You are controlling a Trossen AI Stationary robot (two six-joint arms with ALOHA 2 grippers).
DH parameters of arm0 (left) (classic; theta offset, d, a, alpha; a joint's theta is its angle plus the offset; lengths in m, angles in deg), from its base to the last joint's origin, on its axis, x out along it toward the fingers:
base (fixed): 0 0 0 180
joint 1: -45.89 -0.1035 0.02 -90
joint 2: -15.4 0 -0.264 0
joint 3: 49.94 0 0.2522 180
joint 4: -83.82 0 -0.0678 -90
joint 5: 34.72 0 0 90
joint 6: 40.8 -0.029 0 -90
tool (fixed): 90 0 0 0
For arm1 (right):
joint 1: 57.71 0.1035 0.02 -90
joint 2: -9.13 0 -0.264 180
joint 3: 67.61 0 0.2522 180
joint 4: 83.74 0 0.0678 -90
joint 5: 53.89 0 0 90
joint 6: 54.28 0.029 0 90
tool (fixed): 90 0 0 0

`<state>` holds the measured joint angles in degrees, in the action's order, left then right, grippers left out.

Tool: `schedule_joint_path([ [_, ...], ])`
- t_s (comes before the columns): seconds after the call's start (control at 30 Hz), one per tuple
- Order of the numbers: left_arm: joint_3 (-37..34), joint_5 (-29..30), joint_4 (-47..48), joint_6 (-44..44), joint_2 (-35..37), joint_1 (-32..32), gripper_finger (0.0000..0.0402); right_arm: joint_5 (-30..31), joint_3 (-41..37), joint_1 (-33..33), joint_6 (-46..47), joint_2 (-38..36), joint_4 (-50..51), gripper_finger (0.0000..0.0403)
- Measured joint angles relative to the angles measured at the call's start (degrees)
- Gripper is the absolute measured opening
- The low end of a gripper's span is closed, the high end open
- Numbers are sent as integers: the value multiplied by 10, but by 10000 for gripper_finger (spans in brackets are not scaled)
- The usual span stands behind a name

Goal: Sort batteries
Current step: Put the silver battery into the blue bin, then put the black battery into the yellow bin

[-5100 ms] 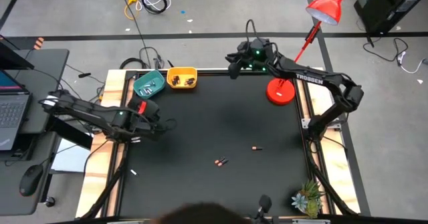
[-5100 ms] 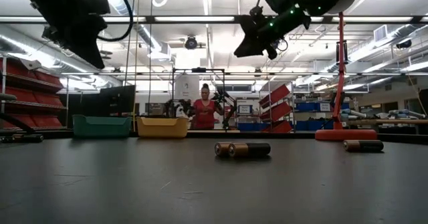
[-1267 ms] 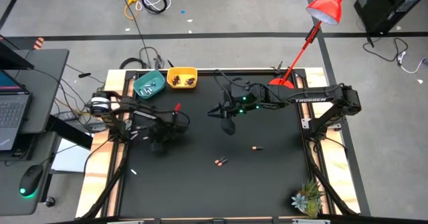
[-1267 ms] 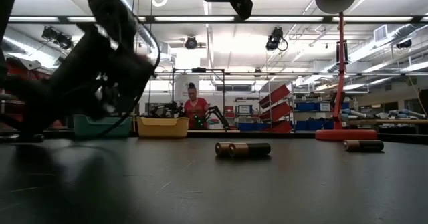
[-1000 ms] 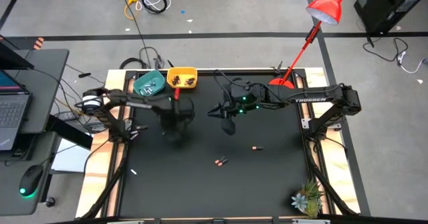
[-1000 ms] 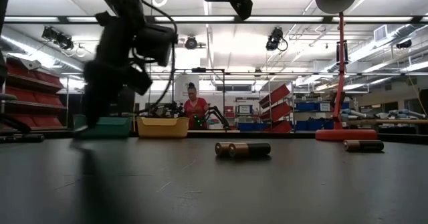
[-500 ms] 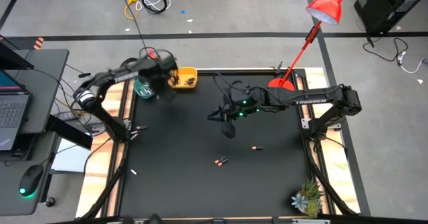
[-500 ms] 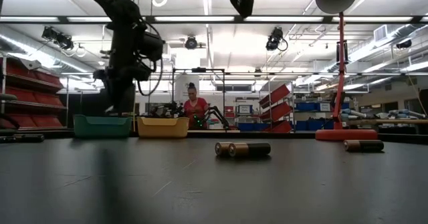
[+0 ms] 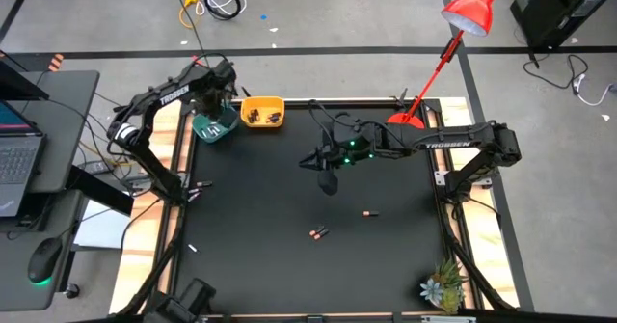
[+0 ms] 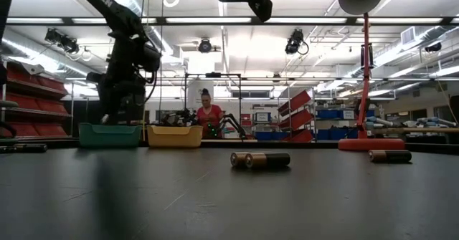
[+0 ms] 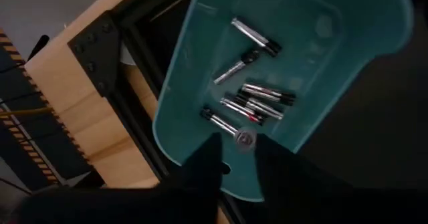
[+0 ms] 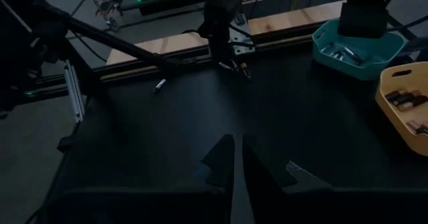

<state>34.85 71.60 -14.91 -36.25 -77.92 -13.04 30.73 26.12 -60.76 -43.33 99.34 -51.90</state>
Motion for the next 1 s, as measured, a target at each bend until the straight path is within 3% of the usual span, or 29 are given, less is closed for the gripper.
schedule_joint_path([
  [0.13,2,0,14,-4,0,4,174,0,0,-2,0,0,0,41],
  [0.27,26,-6,67,-13,2,25,200,0,0,-2,-1,0,-5,41],
  [0.4,45,-19,94,-6,32,99,187,3,0,-2,-5,0,-5,41],
  [0.7,15,-57,175,66,46,345,148,10,0,3,-6,0,-30,41],
  [1.0,-120,-96,177,121,45,419,148,-4,0,34,-10,0,-47,41],
])
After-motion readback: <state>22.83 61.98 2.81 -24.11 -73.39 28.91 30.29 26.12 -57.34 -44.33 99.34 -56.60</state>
